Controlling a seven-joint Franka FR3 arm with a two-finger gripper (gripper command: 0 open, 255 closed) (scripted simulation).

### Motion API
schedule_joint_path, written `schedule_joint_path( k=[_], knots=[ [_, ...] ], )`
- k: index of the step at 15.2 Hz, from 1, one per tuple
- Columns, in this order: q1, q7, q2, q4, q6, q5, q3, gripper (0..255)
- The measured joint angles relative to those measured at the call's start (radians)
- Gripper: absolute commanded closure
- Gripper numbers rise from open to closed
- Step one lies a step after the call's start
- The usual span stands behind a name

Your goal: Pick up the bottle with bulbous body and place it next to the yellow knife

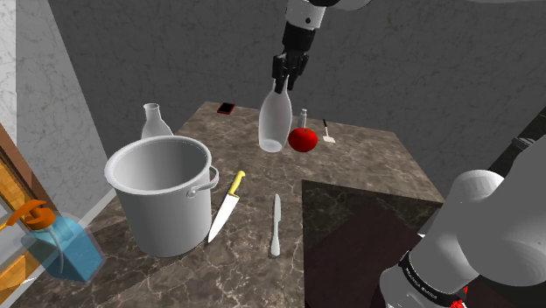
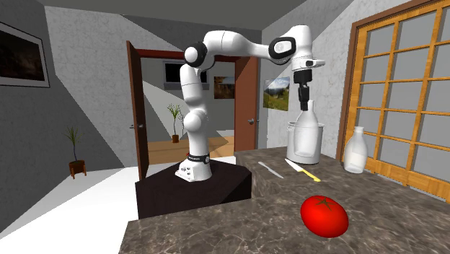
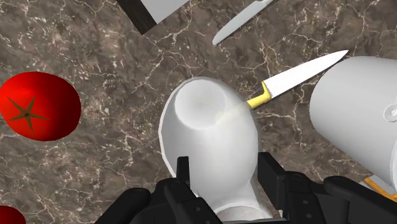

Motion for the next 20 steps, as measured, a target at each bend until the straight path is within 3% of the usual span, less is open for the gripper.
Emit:
schedule_joint_path(
  k=[20],
  knots=[
    [-0.003, -0.007, 0.033, -0.237, 0.269, 0.004, -0.007, 255]
  ],
)
